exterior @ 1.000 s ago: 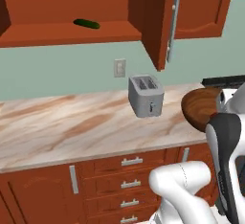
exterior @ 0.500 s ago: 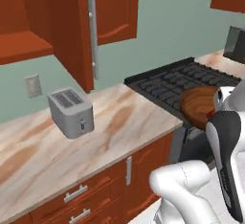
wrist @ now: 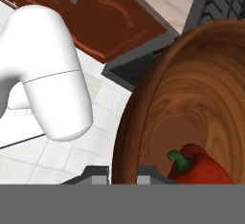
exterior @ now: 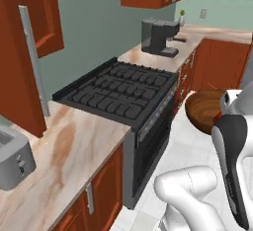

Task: Pick the bell pepper from the cabinet and place it in the bowl. Then pick the bowl and place it in the sink. Then turn on the sink facuet.

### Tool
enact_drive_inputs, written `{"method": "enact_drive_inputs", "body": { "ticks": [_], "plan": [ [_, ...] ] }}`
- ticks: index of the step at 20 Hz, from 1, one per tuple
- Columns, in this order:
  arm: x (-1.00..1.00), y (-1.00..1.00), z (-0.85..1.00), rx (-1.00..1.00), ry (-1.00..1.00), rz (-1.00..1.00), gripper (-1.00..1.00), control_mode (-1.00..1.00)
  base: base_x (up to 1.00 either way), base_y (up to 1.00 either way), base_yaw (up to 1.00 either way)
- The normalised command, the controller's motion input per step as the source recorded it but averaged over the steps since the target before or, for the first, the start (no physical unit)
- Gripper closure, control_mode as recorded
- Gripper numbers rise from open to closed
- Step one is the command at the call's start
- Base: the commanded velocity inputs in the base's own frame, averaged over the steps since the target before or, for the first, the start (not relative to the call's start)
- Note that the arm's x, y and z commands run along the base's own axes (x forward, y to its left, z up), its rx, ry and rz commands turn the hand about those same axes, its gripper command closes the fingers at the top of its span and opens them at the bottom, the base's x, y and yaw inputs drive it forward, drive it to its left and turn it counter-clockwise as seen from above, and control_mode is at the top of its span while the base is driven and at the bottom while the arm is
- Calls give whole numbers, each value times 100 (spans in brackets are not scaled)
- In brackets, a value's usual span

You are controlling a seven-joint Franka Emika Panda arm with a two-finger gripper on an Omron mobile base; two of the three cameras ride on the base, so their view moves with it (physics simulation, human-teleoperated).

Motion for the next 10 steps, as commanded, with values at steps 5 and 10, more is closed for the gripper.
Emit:
{"method": "enact_drive_inputs", "body": {
  "ticks": [5, 10],
  "plan": [
    [0, 0, 0, 0, 0, 0, 100, 100, -1, -39, -70],
    [0, 0, 0, 0, 0, 0, 100, 100, 0, -28, -70]
  ]
}}
